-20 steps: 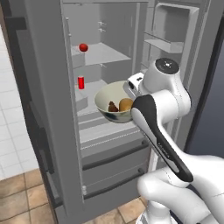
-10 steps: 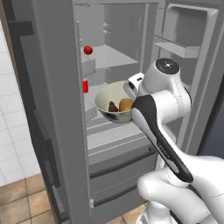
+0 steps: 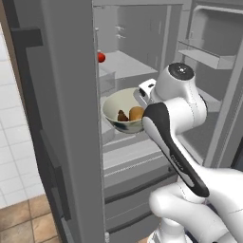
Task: Pick the chicken drumstick and potato from their plates and place them in the bowl. Then put the bowl in the fridge.
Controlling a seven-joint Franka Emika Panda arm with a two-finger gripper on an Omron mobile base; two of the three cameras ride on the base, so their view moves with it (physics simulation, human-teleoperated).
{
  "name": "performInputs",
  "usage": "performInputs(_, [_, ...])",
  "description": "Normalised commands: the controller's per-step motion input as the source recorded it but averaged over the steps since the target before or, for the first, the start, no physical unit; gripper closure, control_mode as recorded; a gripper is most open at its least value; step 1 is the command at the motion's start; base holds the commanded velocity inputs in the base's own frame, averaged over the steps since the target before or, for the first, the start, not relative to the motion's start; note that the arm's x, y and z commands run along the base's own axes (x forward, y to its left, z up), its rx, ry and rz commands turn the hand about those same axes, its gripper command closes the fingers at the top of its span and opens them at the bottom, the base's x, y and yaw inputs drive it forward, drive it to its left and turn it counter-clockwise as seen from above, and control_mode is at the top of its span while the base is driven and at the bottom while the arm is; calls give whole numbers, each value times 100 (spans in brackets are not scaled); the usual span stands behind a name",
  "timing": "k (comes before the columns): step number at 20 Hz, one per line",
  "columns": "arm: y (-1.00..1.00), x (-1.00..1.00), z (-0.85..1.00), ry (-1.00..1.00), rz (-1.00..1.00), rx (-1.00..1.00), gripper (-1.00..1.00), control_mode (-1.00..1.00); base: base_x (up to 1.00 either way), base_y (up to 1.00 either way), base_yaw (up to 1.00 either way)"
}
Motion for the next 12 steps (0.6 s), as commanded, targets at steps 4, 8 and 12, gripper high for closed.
performInputs(4, [0,0,0,0,0,0,100,100,13,4,0])
performInputs(8, [0,0,0,0,0,0,100,100,0,0,0])
performInputs(12, [0,0,0,0,0,0,100,100,0,0,0])
